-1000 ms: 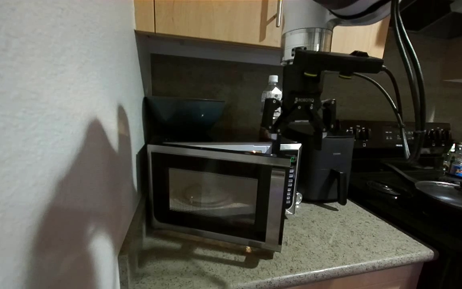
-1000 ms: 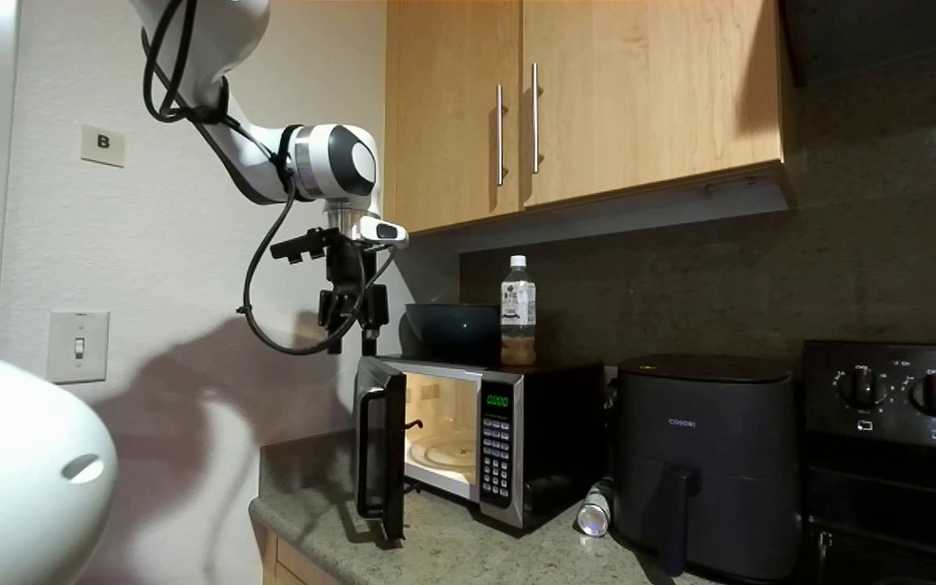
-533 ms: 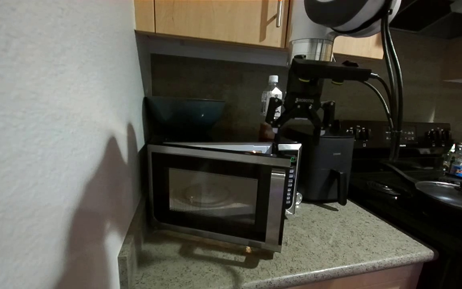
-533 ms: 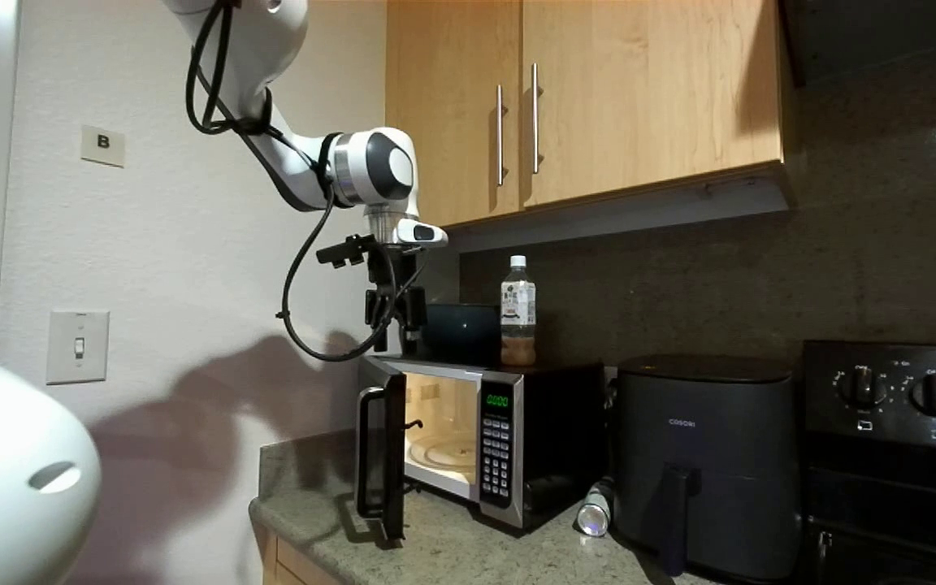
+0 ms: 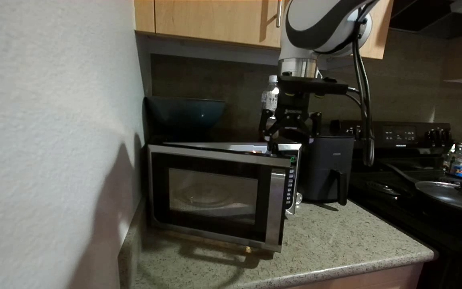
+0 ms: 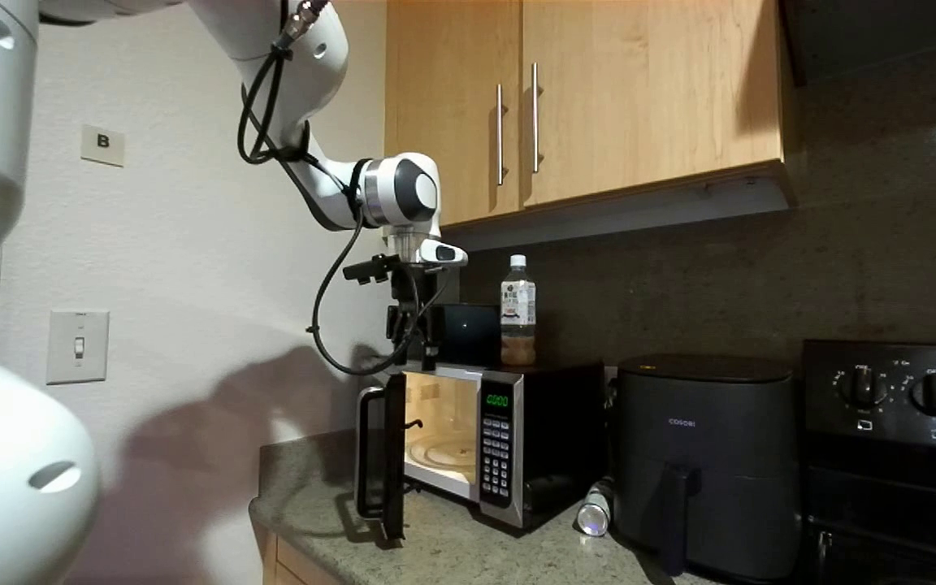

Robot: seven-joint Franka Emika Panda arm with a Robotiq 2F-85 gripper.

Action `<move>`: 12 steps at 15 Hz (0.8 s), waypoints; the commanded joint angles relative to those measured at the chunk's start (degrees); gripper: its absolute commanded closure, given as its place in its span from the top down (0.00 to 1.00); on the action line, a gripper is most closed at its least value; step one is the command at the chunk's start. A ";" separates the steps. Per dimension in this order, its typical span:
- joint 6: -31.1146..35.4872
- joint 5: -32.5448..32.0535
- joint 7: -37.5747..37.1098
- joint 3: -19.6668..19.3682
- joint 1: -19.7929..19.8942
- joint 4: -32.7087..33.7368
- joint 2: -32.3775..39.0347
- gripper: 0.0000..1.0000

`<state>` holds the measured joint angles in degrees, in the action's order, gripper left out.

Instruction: Open the microwave door

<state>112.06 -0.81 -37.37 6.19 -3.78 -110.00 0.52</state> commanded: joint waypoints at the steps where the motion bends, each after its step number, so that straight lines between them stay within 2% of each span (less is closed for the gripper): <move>1: -1.80 -0.46 -0.76 -1.01 -0.32 4.45 3.45 1.00; 6: -4.27 0.07 -0.19 -1.84 -0.89 7.57 6.51 1.00; 12: -8.66 -0.80 -0.28 -1.32 -2.88 7.59 7.49 1.00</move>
<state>106.22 -0.80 -37.37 4.83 -5.38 -103.24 7.59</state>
